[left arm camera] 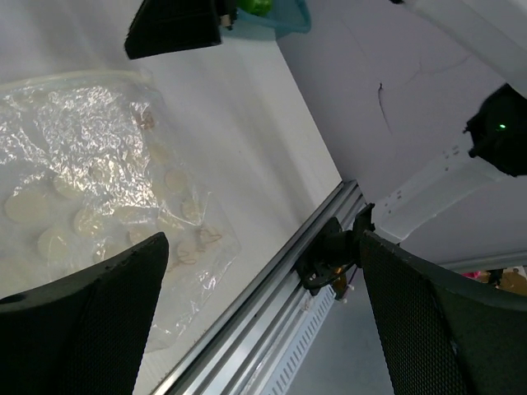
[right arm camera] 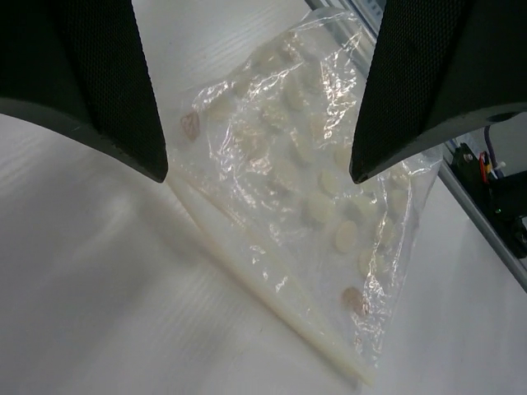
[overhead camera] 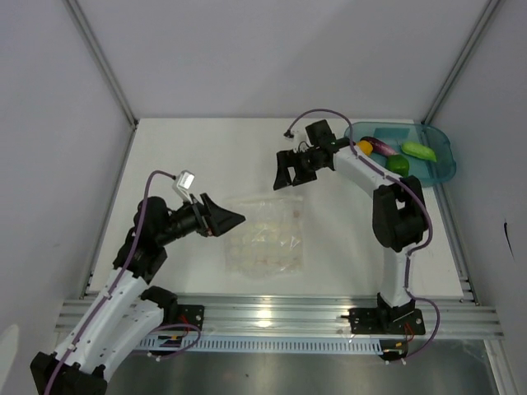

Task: Place the food in the zip-top bag and seal the zipper
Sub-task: Pick up the zipper food storage bag at the center of the board.

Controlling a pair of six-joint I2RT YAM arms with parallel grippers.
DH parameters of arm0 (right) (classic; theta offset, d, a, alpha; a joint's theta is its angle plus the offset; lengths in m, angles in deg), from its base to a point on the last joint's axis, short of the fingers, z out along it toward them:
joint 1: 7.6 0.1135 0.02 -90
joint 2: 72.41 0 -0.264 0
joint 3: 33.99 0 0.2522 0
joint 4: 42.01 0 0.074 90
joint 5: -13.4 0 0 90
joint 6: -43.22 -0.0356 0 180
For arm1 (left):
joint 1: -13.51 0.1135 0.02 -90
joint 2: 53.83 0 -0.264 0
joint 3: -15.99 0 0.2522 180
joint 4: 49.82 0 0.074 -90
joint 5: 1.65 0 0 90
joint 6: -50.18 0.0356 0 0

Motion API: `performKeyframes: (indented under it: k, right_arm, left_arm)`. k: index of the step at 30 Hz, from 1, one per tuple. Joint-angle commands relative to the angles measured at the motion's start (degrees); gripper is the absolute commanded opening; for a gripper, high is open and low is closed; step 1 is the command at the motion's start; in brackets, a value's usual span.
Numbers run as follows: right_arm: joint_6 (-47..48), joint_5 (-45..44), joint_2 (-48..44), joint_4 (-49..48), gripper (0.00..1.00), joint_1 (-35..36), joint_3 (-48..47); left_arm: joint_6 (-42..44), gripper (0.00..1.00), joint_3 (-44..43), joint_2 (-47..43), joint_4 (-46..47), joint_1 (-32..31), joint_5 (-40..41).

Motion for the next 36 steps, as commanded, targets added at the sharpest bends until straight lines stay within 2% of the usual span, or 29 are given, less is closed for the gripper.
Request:
performKeyframes:
  k: [1, 6, 10, 11, 13, 16, 21, 27, 30, 31, 34, 36]
  right_arm:
    - [7.96, 8.91, 4.18, -0.19, 0.93, 0.05, -6.16]
    - [14.20, 13.75, 12.44, 7.63, 0.88, 1.72, -14.07]
    - [16.14, 15.16, 13.60, 8.08, 0.87, 4.62, -13.21]
    - [16.22, 15.25, 13.77, 7.99, 0.86, 4.97, -12.42]
    - [16.05, 15.95, 14.30, 7.20, 0.86, 5.41, -11.62]
    - [16.22, 18.32, 14.74, 8.34, 0.79, 5.76, -11.36]
    - [17.02, 19.39, 11.50, 8.00, 0.59, 7.61, -6.01]
    - [15.00, 19.91, 6.74, 2.55, 0.57, 8.58, 3.14]
    - [15.17, 20.96, 7.97, 3.68, 0.47, 9.54, 3.58]
    - [15.43, 20.71, 7.97, 3.86, 0.29, 9.98, 3.76]
    - [12.37, 16.93, 5.52, 0.44, 0.03, 11.04, 6.30]
    - [8.69, 12.30, 1.50, -3.51, 0.00, 11.48, 8.94]
  left_arm:
    - [0.35, 1.00, 1.15, -3.89, 2.95, -0.25, -1.69]
    - [0.88, 0.99, 0.98, -4.86, 0.57, -0.25, -2.12]
    - [0.09, 0.98, 2.38, -5.04, 2.05, -0.25, -2.39]
    - [0.09, 0.91, 3.08, -4.95, 2.67, -0.25, -3.17]
    - [0.62, 0.88, 3.00, -4.25, 3.46, -0.25, -4.31]
    - [1.76, 0.87, 1.34, -3.81, 1.89, -0.25, -4.23]
    - [2.11, 0.85, 0.71, -3.72, -0.39, -0.25, -1.52]
    - [0.10, 0.78, 1.50, -1.08, 1.78, -0.25, -3.17]
    - [-0.61, 0.80, 1.59, -0.82, 2.24, -0.25, -3.53]
    - [-0.35, 0.87, 1.42, -0.99, 1.71, -0.25, -3.01]
    - [0.62, 0.87, 0.19, -1.69, -1.27, -0.25, -1.25]
    - [0.88, 0.82, -0.60, -1.70, -3.90, -0.34, 1.38]
